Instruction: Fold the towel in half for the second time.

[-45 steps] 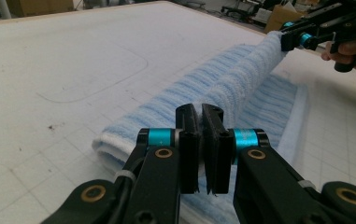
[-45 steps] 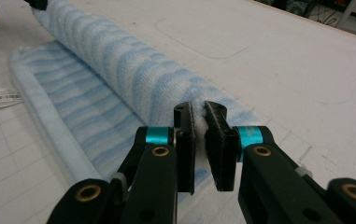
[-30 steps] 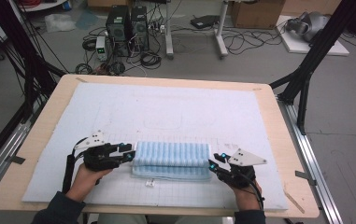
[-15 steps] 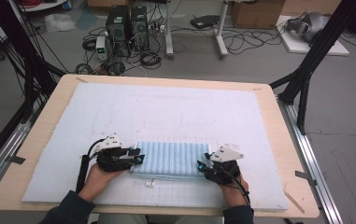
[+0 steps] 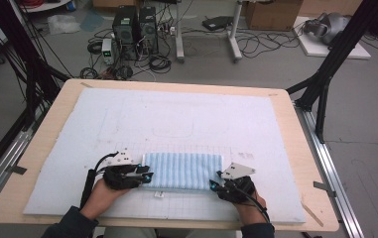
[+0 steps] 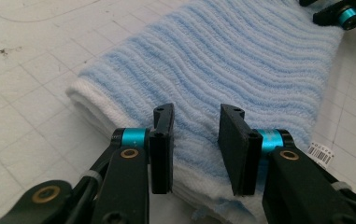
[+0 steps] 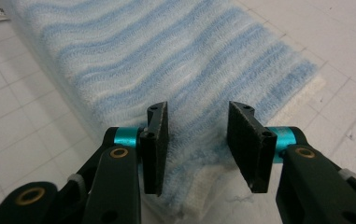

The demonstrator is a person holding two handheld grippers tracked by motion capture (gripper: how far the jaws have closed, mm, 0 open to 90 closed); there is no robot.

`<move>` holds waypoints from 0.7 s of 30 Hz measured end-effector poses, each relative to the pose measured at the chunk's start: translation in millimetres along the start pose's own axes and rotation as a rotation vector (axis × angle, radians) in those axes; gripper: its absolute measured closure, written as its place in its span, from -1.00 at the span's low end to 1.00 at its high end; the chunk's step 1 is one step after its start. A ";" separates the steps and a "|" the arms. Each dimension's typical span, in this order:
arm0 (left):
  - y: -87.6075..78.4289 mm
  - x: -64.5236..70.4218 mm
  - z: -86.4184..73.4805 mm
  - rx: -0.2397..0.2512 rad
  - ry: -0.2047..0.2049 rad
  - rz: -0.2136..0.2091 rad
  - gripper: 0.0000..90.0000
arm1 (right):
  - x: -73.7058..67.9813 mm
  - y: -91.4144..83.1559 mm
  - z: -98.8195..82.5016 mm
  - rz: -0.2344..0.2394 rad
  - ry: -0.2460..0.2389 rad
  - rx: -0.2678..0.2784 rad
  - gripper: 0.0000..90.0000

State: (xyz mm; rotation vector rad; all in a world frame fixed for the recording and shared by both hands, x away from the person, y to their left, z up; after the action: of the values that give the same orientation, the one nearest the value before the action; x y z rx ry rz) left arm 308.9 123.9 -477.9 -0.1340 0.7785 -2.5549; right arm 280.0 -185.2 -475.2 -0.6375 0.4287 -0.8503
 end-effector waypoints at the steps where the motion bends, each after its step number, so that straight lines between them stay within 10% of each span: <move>1: -0.3 -0.7 0.0 0.005 -0.010 -0.002 0.45 | 0.0 -0.8 -0.1 0.006 0.000 -0.006 0.29; 7: -9.2 -18.1 3.8 0.098 -0.065 0.058 0.20 | 13.5 -18.2 9.1 0.038 0.051 0.116 -0.06; 12: -24.5 -32.1 10.9 0.223 -0.084 0.109 -0.06 | 29.7 -34.8 15.6 -0.039 0.077 0.244 -0.37; 21: -51.0 -49.5 17.7 0.342 -0.047 0.181 -0.65 | 48.7 -51.6 14.0 -0.107 0.140 0.318 -0.65</move>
State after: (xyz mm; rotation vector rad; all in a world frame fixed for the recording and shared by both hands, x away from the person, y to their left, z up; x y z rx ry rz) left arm 336.2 175.0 -433.1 -0.0125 0.3121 -2.4586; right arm 288.5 -244.7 -435.1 -0.3095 0.3771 -1.0435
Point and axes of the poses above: each handheld gripper's, and its own axes: y roughly forward along the jaws, z roughly out of its top, x roughly to its right, the point moved 5 cm from there along y, roughly forward along the jaws, and after that the axes turned 15 degrees about y, right-handed, at the moved point
